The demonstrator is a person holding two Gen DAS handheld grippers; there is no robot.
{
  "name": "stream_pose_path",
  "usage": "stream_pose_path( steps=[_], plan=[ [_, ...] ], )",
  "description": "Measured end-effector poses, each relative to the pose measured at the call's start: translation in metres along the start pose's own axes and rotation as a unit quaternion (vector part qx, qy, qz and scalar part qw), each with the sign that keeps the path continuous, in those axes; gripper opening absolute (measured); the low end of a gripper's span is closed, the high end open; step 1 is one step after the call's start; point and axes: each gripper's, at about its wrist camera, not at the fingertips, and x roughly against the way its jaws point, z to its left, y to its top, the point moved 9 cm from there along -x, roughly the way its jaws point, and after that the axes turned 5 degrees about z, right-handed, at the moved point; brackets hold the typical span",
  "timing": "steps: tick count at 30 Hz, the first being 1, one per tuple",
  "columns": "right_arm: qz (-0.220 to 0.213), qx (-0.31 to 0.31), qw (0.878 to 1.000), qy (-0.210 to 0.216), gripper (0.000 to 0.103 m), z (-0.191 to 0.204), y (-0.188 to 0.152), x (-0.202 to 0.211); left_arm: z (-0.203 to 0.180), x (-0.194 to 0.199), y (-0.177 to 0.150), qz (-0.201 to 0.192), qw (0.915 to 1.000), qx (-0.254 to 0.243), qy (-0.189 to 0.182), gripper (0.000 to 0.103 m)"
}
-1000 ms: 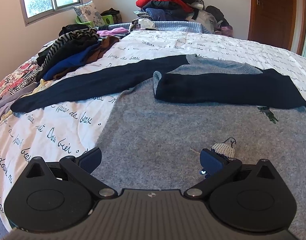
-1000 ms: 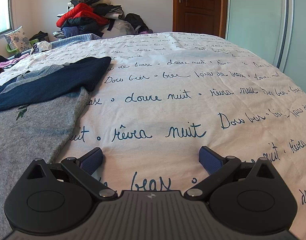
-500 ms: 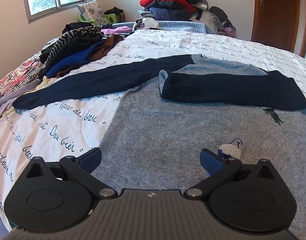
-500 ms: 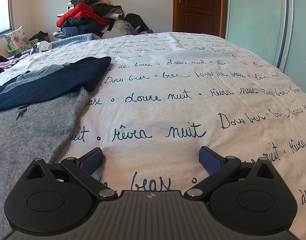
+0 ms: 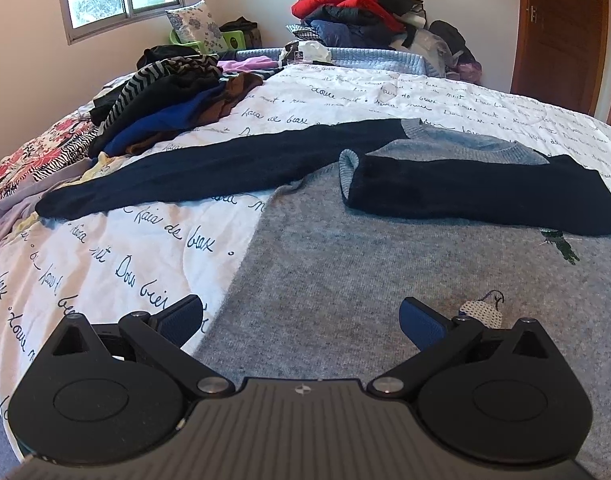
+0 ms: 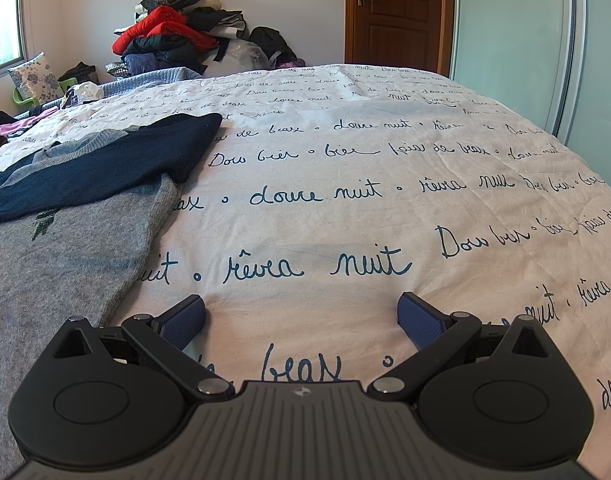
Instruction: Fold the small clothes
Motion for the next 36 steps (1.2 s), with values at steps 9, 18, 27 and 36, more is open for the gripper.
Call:
stream_pose_path(
  steps=[9,18,27,36],
  plan=[
    [0.000,0.000,1.000,0.000,0.103,0.000,0.000,0.000,0.028,-0.003,0.013,-0.015,0.9993,0.020,0.026,0.103],
    [0.000,0.000,1.000,0.000,0.103,0.000,0.000,0.000,0.037,-0.007,0.016,-0.020,0.9989,0.027,0.033,0.103],
    [0.000,0.000,1.000,0.000,0.103,0.000,0.000,0.000,0.048,-0.016,0.017,-0.005,0.9986,0.046,0.027,0.103],
    [0.000,0.000,1.000,0.000,0.103,0.000,0.000,0.000,0.054,-0.017,0.021,-0.008,0.9982,0.047,0.036,0.103]
  ],
)
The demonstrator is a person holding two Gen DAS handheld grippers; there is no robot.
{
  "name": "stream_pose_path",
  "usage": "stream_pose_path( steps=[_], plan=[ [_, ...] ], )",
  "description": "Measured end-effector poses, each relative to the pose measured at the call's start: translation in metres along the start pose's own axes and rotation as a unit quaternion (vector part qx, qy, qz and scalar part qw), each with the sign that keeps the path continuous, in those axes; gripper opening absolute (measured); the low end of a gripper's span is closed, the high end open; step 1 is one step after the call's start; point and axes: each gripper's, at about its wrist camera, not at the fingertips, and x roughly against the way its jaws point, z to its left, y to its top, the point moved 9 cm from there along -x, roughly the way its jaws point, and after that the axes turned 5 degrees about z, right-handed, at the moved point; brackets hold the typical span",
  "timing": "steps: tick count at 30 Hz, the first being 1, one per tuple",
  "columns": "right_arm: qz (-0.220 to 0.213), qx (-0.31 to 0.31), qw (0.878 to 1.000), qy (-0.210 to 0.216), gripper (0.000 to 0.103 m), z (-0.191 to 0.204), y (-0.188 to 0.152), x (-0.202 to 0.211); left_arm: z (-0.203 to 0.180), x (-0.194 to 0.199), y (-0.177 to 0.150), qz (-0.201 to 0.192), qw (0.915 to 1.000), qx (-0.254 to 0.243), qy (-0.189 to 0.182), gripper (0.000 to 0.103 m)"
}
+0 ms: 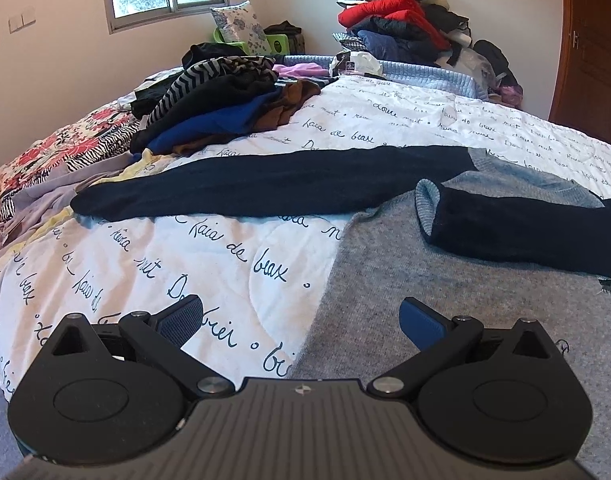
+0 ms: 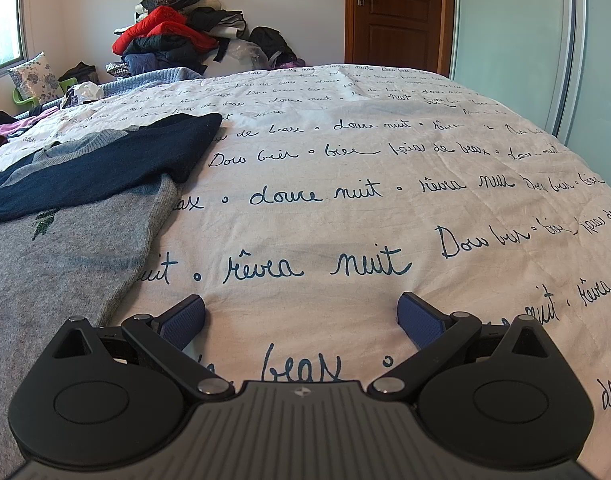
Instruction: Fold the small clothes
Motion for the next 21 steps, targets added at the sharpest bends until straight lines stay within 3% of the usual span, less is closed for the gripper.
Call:
stream_pose_path(
  steps=[21],
  plan=[
    [0.000,0.000,1.000,0.000,0.103,0.000,0.000,0.000,0.034,-0.007,0.005,-0.003,0.9997,0.012,0.023,0.103]
  ],
)
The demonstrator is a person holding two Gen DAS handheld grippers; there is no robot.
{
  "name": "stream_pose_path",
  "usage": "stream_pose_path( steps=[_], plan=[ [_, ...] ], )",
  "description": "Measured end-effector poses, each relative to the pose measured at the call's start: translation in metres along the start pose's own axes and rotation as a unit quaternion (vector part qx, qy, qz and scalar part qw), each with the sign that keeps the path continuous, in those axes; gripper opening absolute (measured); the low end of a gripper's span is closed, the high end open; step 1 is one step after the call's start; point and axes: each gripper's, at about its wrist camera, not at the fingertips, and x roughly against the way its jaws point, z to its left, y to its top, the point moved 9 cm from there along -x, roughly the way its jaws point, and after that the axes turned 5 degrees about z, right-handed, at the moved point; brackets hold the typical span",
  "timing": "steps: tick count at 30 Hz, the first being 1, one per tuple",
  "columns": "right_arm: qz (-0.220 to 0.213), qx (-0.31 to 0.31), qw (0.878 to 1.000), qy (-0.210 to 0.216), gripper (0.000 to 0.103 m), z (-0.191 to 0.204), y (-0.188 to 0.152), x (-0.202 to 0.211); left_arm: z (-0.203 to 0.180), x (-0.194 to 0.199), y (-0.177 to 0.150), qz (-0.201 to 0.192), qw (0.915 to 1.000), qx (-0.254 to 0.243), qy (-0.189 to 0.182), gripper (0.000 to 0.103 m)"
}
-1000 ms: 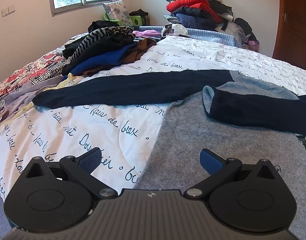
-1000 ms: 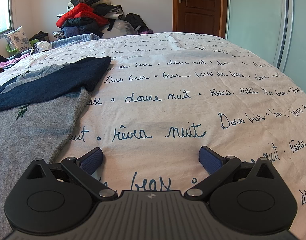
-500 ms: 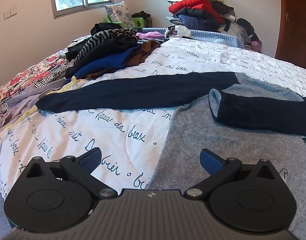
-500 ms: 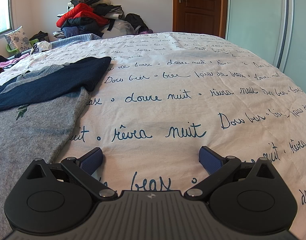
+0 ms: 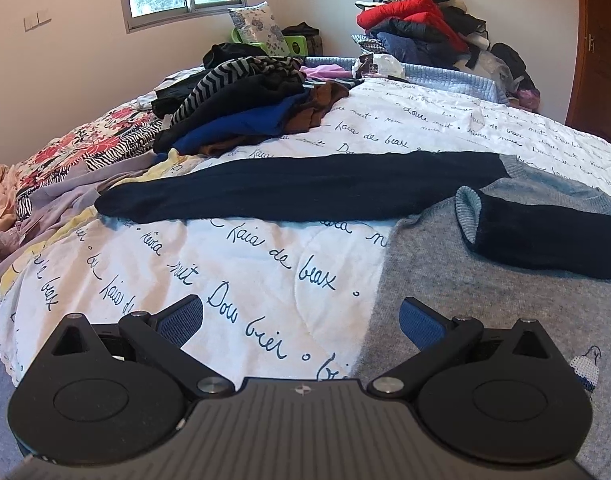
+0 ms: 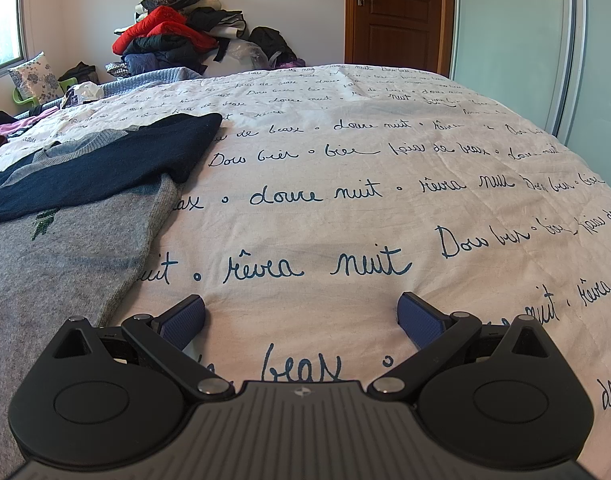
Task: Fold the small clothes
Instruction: 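Grasp the other navy sleeve cuff with the left gripper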
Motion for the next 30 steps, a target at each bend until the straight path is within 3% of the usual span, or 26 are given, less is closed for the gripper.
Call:
stream_pose_path(
  steps=[6,13,18,21,24,28,30],
  plan=[
    [0.000,0.000,1.000,0.000,0.103,0.000,0.000,0.000,0.032,-0.019,0.008,0.016,0.9994,0.030,0.003,0.103],
    [0.000,0.000,1.000,0.000,0.103,0.000,0.000,0.000,0.103,-0.048,0.030,0.018,0.9939,0.087,0.064,0.103],
    [0.000,0.000,1.000,0.000,0.103,0.000,0.000,0.000,0.153,-0.079,0.041,0.035,0.9860,0.140,0.083,0.103],
    [0.000,0.000,1.000,0.000,0.103,0.000,0.000,0.000,0.184,-0.099,0.046,0.043,0.9777,0.186,0.086,0.103],
    [0.000,0.000,1.000,0.000,0.103,0.000,0.000,0.000,0.211,-0.123,0.048,0.061,0.9654,0.246,0.061,0.103],
    [0.000,0.000,1.000,0.000,0.103,0.001,0.000,0.000,0.238,-0.147,0.050,0.051,0.9385,0.341,0.010,0.103],
    [0.000,0.000,1.000,-0.001,0.103,0.001,0.000,0.000,0.246,-0.154,0.056,0.045,0.9291,0.367,-0.006,0.103]
  ],
)
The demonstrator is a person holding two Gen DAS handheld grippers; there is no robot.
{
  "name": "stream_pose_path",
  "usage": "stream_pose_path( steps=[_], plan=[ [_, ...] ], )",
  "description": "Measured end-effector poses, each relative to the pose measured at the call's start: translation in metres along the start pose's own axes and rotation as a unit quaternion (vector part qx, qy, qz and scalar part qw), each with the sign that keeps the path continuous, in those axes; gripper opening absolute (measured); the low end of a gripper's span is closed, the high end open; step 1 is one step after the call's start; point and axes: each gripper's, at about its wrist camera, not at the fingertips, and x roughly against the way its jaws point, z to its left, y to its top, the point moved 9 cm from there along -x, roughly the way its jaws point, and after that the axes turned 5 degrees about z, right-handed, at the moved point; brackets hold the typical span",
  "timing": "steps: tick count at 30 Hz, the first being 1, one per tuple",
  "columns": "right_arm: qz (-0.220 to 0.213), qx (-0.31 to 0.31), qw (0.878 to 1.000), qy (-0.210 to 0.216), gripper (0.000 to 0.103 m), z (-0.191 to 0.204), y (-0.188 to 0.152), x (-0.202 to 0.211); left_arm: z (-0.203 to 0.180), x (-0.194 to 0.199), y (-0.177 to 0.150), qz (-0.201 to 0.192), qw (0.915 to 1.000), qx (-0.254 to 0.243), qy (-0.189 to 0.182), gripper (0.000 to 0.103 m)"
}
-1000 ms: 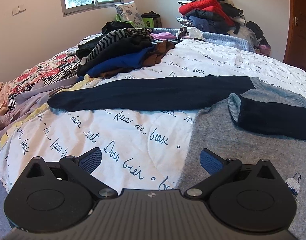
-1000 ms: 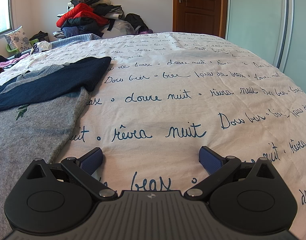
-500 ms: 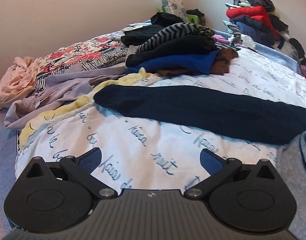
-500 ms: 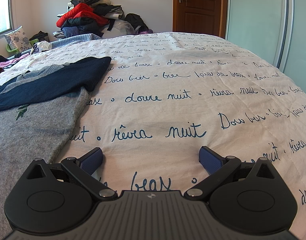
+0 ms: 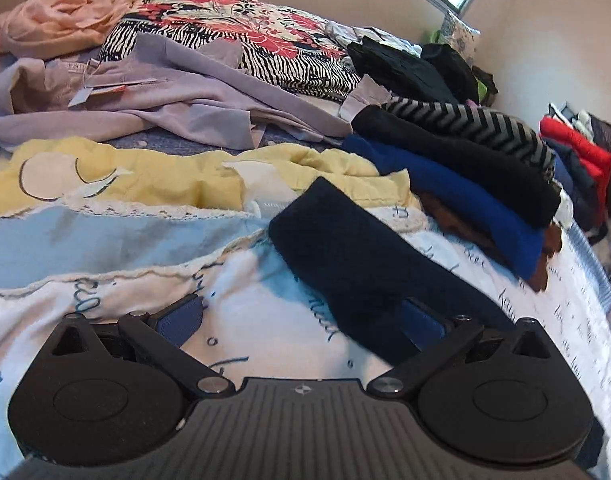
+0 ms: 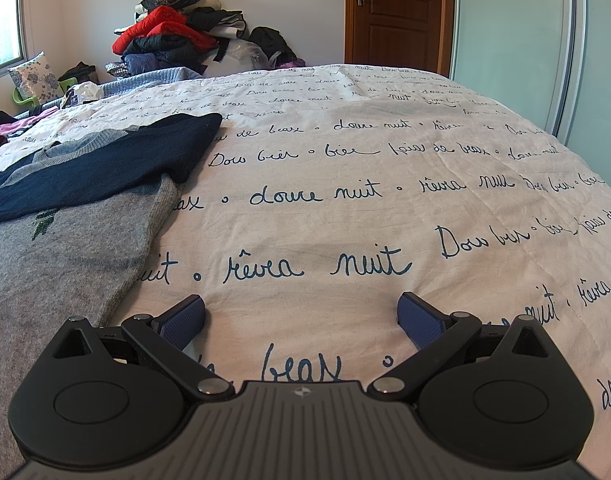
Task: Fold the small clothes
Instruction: 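Grasp the other navy sleeve cuff with the left gripper, then lift the navy sleeve and carry it across the sweater body with the left gripper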
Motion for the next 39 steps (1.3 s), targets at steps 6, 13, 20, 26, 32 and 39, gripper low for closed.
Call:
stream_pose_path(
  steps=[6,13,20,26,32,39],
  plan=[
    [0.001,0.004,1.000,-0.014,0.103,0.001,0.000,-0.001,-0.007,-0.021,0.022,0.004,0.9946,0.076,-0.071,0.103],
    [0.000,0.000,1.000,-0.009,0.103,0.000,0.000,0.001,-0.011,-0.037,0.032,0.001,0.9881,0.115,-0.102,0.058],
    [0.022,0.007,1.000,-0.009,0.103,0.003,0.006,-0.003,-0.009,-0.039,0.025,0.001,0.9877,0.118,-0.103,0.008],
    [-0.076,0.008,0.996,0.045,0.103,0.041,0.043,0.051,-0.036,-0.001,0.031,-0.046,0.9960,0.031,-0.070,0.008],
    [-0.056,0.071,0.989,0.117,0.103,0.122,0.055,0.059,-0.094,0.048,0.025,-0.100,0.9907,-0.052,-0.076,0.008],
    [-0.004,0.106,0.981,0.163,0.103,0.180,0.030,0.039,-0.174,0.108,-0.001,-0.131,0.9745,-0.118,-0.139,0.008]
  ],
)
